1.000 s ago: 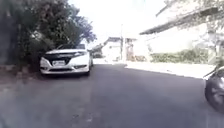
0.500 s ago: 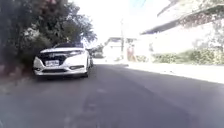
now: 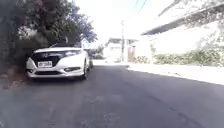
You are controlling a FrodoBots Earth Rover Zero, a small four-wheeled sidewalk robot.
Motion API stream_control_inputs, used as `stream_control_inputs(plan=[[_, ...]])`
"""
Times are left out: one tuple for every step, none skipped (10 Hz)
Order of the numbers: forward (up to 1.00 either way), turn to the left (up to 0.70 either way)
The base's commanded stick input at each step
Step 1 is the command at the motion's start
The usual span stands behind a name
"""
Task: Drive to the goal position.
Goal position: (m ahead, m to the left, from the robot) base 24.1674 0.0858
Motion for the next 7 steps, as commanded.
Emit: stream_control_inputs(plan=[[0.70,-0.03],[0.70,-0.03],[0.70,0.00],[0.70,0.09],[0.70,0.17],[0.70,0.26],[0.70,0.35]])
